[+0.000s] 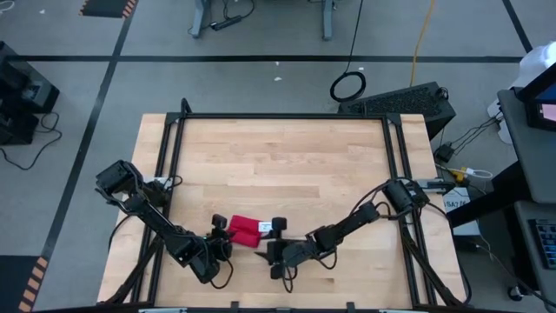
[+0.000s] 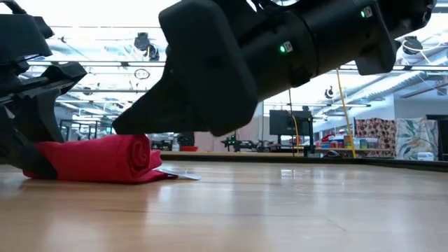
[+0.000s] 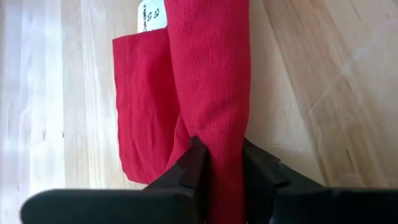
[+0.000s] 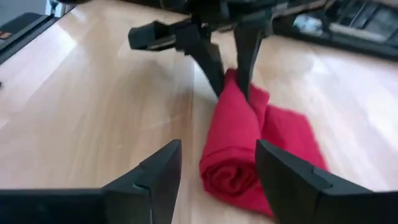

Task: Roll towel
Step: Roll the red towel

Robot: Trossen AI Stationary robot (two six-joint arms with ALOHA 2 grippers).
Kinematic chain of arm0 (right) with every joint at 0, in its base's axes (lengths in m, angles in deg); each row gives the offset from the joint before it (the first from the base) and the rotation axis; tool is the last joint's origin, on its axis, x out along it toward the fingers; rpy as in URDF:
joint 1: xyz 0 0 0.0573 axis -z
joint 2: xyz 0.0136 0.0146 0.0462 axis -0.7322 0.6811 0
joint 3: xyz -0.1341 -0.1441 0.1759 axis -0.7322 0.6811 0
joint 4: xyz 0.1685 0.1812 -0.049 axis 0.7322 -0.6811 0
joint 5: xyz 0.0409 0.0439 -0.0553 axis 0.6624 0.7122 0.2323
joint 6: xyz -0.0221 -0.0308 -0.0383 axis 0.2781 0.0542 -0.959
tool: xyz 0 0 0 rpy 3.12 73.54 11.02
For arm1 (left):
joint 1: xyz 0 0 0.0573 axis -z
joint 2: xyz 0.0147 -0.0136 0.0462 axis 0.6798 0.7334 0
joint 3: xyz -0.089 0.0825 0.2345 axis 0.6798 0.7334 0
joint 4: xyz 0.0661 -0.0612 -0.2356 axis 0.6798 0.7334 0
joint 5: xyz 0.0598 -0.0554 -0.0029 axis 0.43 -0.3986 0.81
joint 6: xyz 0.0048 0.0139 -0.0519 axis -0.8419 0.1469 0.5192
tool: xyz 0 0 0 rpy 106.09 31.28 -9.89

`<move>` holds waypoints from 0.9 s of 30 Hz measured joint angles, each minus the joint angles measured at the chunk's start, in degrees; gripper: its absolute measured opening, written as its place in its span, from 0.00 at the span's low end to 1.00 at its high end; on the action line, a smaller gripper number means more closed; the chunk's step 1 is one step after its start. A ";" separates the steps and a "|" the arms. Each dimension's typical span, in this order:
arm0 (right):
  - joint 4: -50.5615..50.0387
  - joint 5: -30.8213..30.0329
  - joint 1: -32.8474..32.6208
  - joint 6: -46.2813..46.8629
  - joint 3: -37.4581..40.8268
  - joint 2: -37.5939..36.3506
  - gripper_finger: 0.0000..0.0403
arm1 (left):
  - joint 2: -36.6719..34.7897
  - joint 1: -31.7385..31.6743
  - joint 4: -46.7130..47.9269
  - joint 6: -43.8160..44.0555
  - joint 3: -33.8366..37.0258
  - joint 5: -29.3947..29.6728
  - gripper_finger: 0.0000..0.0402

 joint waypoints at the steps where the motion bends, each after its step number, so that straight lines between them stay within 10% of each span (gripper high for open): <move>1: 0.96 -0.69 -0.05 -1.38 0.00 0.20 0.49 | 0.00 0.00 0.02 -0.04 0.02 -0.02 0.18; 27: 11.94 -8.30 -1.04 -8.29 -0.15 6.65 0.62 | -0.07 -3.73 -0.94 -3.06 -0.02 -4.07 0.17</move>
